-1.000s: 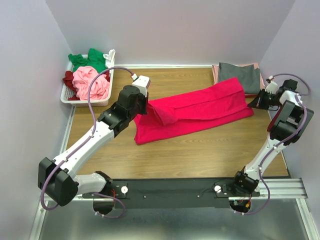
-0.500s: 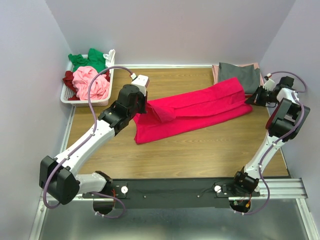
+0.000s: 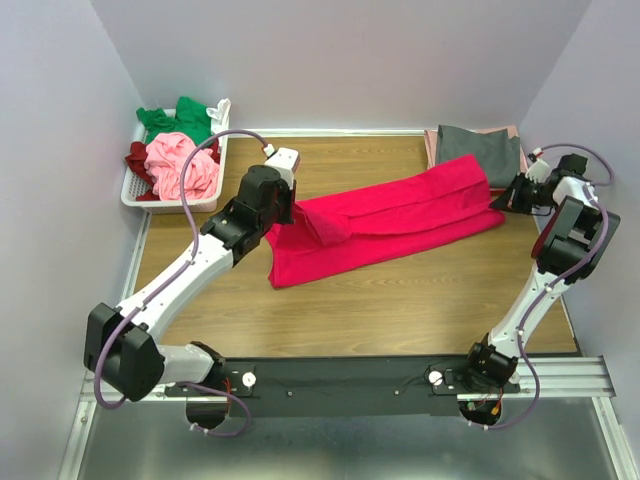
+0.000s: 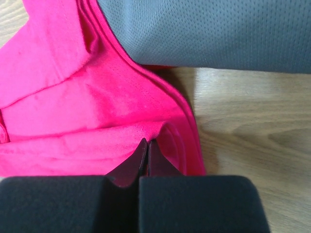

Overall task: Fold and stack the t-shirts
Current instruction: Fold the tshirt

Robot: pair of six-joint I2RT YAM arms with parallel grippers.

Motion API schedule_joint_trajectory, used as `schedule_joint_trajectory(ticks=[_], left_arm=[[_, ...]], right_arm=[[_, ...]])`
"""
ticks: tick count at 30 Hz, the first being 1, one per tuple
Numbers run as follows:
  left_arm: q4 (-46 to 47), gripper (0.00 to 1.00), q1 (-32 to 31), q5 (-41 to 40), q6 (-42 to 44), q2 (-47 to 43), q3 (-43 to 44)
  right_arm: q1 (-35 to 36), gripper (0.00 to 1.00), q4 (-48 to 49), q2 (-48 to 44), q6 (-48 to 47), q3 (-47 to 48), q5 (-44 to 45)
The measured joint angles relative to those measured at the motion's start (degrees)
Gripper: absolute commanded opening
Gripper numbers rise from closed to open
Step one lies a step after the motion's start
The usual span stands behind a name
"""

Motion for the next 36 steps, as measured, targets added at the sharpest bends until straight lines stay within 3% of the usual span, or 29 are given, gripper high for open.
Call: schedule_joint_trajectory(ticks=[19, 36], left_arm=[[1.79, 0.00, 1.75, 0.85, 2.14, 4.87, 4.15], [2.62, 0.00, 3.52, 0.98, 3.21, 9.20, 5.46]], right_arm=[[-0.09, 0.00, 3.28, -7.45, 1.66, -6.45, 5.16], [-0.50, 0.00, 4.66, -7.78, 2.38, -8.11, 6.40]])
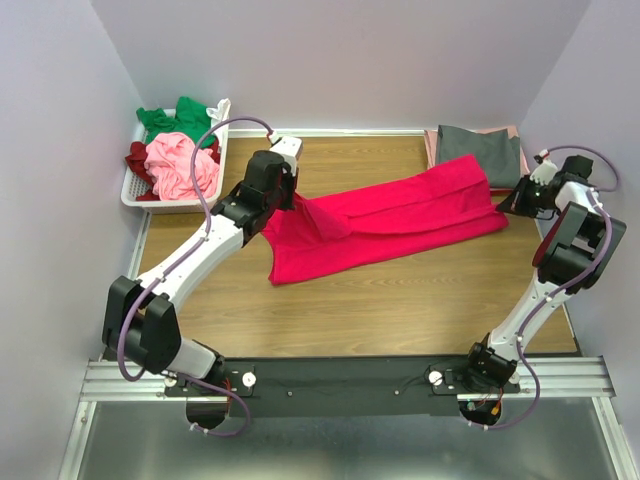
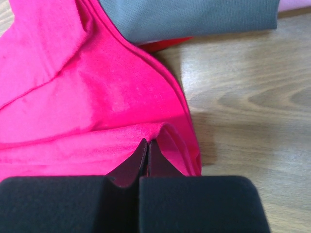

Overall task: Fold and stack the t-shirts
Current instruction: Fold the tshirt

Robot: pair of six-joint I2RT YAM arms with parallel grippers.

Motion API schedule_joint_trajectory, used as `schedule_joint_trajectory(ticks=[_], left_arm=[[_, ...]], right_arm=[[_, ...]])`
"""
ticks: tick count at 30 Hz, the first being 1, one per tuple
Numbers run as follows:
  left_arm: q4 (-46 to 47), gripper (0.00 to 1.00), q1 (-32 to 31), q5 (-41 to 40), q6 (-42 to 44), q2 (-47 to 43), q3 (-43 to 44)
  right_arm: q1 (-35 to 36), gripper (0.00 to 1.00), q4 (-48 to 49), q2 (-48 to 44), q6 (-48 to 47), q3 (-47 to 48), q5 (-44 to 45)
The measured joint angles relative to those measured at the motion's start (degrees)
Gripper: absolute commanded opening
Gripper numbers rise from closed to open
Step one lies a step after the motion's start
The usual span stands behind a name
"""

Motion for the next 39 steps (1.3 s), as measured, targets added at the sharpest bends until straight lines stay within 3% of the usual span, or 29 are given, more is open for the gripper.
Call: schedule_joint_trajectory(ticks=[19, 39], left_arm=[[0.37, 0.00, 0.09, 1.40, 0.37, 0.59, 0.87], [0.37, 0.00, 0.74, 1.44, 0.37, 0.59, 0.85]], right_arm=[[-2.36, 0.00, 1.25, -7.43, 0.13, -6.27, 1.53], [-2.01, 0.02, 1.57, -1.44, 1.53, -3.10, 1.31]])
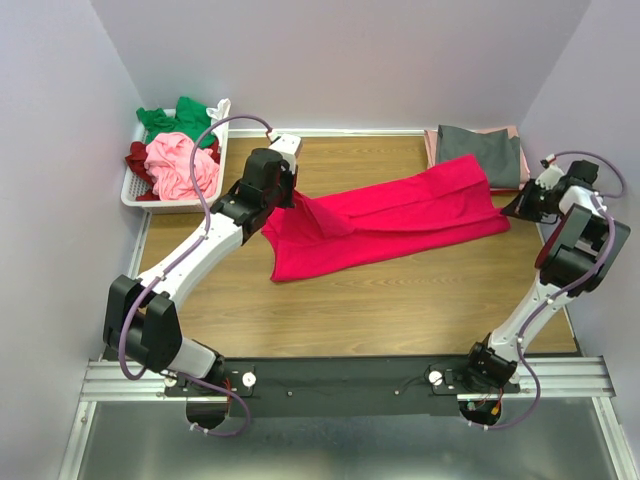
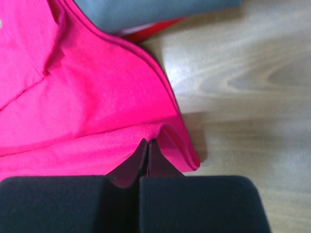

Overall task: Fold and stack the t-shirts
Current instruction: Fold the tshirt

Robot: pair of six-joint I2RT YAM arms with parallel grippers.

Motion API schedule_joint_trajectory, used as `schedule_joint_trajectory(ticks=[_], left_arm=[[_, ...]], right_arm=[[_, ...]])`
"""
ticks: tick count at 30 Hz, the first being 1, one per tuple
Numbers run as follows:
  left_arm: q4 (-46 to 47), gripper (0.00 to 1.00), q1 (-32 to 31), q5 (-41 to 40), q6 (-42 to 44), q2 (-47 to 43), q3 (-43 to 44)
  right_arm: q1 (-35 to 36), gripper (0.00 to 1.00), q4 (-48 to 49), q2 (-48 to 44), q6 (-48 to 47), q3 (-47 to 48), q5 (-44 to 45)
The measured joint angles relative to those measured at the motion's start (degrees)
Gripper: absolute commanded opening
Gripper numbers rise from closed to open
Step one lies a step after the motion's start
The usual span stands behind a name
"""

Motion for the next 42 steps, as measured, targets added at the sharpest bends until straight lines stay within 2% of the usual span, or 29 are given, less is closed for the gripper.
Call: schedule_joint_trajectory(ticks=[18, 24, 26, 33, 42], left_arm=[[-0.02, 0.00, 0.74, -0.02, -0.04, 0.22, -0.02], [-0.02, 0.00, 0.83, -0.02, -0.04, 0.87, -0.02], [0.00, 0.00, 0.83, -0.02, -0.04, 1.11, -0.02], [0.00, 0.00, 0.92, -0.02, -0.04, 3.17, 0.00], [-0.02, 0.00, 2.03, -0.04, -0.04, 8.79, 1.22]], right_arm=[[2.91, 0.06, 0.33, 5.70, 2.05, 5.77, 0.00], [2.93, 0.19, 0.39, 5.97, 2.47, 6.05, -0.02], [2.95, 0.31, 0.44, 6.21, 2.80, 6.86, -0.11], [3.10, 0.48, 0.85, 6.73, 5.27, 10.56, -3.02], [3.10, 0.49, 2.01, 5.49, 5.88, 9.03, -4.90]])
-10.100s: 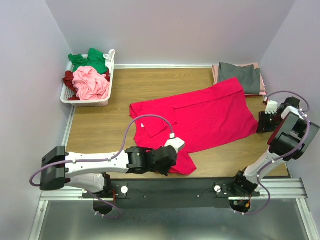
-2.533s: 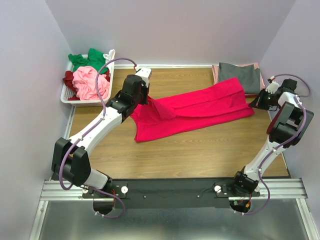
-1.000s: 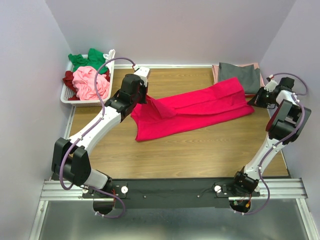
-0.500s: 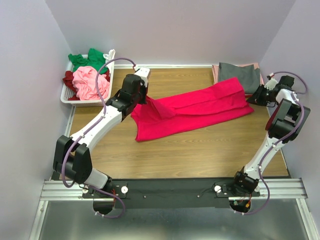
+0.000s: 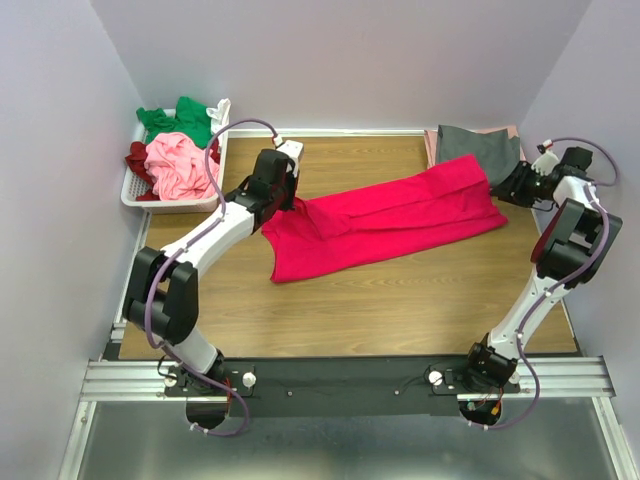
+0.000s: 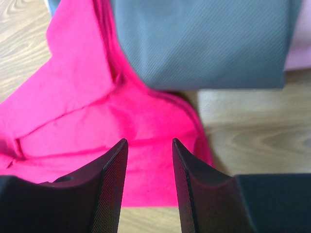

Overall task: Fold and stack the t-shirts
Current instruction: Fold the tshirt

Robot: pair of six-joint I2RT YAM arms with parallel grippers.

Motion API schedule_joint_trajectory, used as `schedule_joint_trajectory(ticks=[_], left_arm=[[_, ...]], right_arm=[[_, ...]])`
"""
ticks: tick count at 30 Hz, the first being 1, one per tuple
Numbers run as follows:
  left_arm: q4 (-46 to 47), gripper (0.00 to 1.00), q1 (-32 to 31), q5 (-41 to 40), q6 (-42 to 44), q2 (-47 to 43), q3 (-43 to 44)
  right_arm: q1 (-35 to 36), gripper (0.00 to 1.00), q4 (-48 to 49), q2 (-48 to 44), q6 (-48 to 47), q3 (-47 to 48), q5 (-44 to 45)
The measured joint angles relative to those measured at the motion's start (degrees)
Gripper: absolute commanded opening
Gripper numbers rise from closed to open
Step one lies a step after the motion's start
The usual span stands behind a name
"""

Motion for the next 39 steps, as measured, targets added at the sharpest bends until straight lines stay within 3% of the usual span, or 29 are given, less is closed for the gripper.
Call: schedule_joint_trajectory(ticks=[6, 7, 10, 11, 16, 21, 24, 28, 33, 36, 39], left_arm=[[0.02, 0.00, 1.09, 0.00, -0.02, 3.87, 1.97], [0.04, 0.06, 1.31, 0.00, -0.02, 4.66, 2.27], [-0.28, 0.36, 1.79, -0.04, -0.50, 6.54, 3.37], [-0.42, 0.51, 1.99, -0.13, -0.59, 7.50, 4.15], [-2.67, 0.73, 2.78, -2.64, -1.46, 10.67, 8.52], [-4.00, 0.76, 4.26, -5.62, -2.10, 9.14, 11.39], [-3.54, 0.75, 4.85, -5.57, -3.23, 2.47, 7.56], [-1.44, 0.74, 5.25, -1.07, -7.91, -14.14, -5.40], [2.43, 0.65, 5.53, 6.91, -15.34, -30.03, -23.69], [2.73, 0.59, 5.51, 10.40, -17.92, -30.71, -30.38], [2.69, 0.59, 5.53, 13.46, -19.06, -26.56, -31.93]], right_arm=[[0.00, 0.50, 0.46, -3.96, -1.40, -4.59, -0.96], [0.00, 0.50, 0.48, -4.50, -1.62, -5.16, -1.03], [0.00, 0.50, 0.76, -6.49, -2.91, -7.58, -1.11], [0.00, 0.50, 0.81, -7.26, -3.32, -8.55, -1.18], [0.00, 0.50, 1.01, -10.73, -5.84, -13.35, -1.46], [0.00, 0.53, 0.90, -15.45, -9.60, -18.97, -2.64], [0.31, 0.54, -0.81, -18.27, -14.27, -21.14, -4.48], [1.84, 0.54, -6.10, -21.22, -23.41, -22.45, -6.80], [4.39, 0.54, -10.67, -23.80, -30.69, -24.94, -7.19], [4.37, 0.54, -12.00, -24.28, -32.09, -26.16, -7.50], [4.31, 0.54, -12.50, -24.28, -32.41, -27.19, -8.15]])
